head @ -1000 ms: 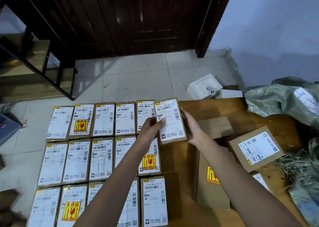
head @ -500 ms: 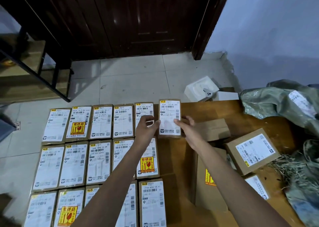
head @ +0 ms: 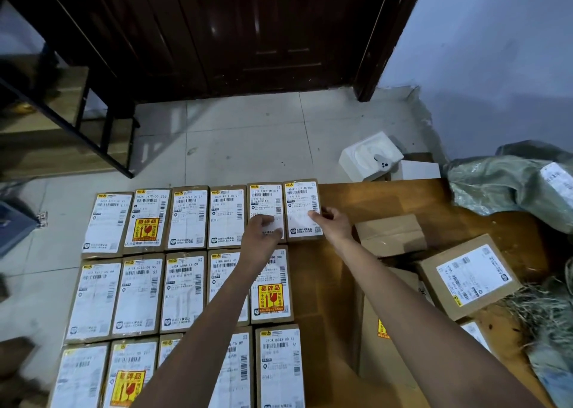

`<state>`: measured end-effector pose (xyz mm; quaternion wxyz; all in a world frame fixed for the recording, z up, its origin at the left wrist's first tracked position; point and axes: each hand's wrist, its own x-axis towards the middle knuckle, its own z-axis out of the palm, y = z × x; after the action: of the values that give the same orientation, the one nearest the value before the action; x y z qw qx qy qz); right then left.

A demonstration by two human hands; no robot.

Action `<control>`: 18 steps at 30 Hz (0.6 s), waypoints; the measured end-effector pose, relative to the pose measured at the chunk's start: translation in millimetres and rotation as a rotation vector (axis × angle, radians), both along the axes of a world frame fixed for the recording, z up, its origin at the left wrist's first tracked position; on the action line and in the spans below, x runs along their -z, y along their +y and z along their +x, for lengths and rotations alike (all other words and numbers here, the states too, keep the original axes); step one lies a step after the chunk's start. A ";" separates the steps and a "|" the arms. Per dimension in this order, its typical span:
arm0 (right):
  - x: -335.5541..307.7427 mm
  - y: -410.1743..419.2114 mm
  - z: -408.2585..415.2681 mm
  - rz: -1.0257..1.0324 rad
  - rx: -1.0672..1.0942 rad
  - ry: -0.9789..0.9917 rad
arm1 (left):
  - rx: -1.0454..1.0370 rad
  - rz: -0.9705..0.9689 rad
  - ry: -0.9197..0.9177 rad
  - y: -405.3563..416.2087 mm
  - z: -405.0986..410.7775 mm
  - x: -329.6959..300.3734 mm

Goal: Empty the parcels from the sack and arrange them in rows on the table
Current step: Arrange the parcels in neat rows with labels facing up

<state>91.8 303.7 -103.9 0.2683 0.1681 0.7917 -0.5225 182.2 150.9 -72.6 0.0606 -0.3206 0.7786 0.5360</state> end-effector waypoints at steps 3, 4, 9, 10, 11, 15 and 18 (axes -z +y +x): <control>-0.1 -0.6 -0.1 0.048 -0.035 -0.002 | 0.003 -0.011 -0.003 0.8 -0.9 -0.3; 0.3 -0.4 -0.4 0.062 -0.055 0.002 | 0.003 -0.010 -0.005 0.5 -1.3 -1.1; -9.7 0.0 1.5 0.146 -0.166 0.085 | 0.051 0.012 -0.004 -2.2 -3.3 -8.5; -13.7 0.8 3.2 0.159 -0.188 0.110 | 0.051 0.012 0.003 -2.2 -2.8 -11.3; -18.3 2.3 5.3 0.178 -0.213 0.137 | 0.046 0.012 0.010 -2.1 -2.4 -13.7; -36.5 17.0 15.5 0.231 -0.229 0.253 | 0.037 0.026 0.060 5.5 -0.6 -24.3; -48.9 37.9 30.9 0.280 -0.230 0.354 | 0.050 0.072 0.085 25.0 4.1 -32.1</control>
<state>122.7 341.6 -55.0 0.1574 0.0182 0.9049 -0.3950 186.4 175.9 -40.4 0.0523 -0.2756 0.7685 0.5751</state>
